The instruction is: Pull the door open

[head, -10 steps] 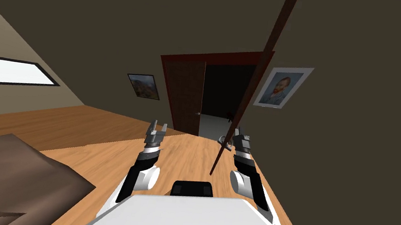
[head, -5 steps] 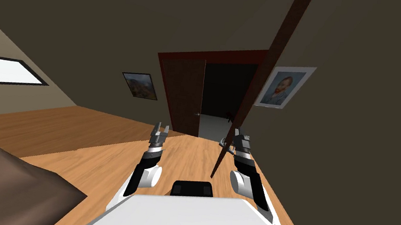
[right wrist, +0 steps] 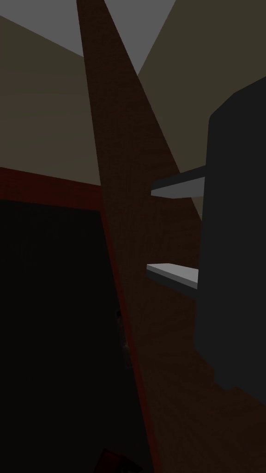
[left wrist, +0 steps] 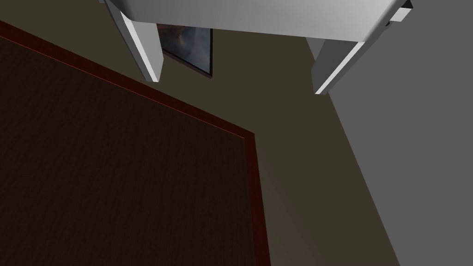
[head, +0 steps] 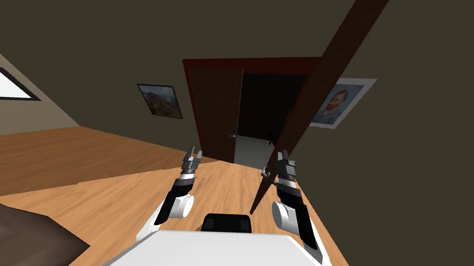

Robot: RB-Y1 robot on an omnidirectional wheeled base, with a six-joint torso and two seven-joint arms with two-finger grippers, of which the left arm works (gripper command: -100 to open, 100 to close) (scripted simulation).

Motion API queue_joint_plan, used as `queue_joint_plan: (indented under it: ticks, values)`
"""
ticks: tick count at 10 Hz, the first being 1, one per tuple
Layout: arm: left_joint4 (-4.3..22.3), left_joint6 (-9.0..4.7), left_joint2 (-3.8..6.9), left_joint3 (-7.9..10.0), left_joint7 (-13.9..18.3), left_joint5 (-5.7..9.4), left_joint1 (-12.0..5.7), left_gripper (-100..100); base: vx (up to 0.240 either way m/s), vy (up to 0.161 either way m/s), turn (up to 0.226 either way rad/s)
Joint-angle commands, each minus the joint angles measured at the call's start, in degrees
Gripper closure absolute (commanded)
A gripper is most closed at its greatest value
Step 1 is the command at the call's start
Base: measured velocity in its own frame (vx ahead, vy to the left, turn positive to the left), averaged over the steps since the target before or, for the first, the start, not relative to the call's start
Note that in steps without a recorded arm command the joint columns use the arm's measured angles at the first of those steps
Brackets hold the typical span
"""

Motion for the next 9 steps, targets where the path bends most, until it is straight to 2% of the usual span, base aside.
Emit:
queue_joint_plan:
  ticks: [1,9]
  values:
    - [2.5,-0.51,0.2,-0.04,-0.5,0.41,-0.96,-100,0.091,0.053,-0.044]
    - [15.4,-2.88,0.6,-0.24,-3.1,2.51,-6.21,-100,0.096,0.041,-0.05]
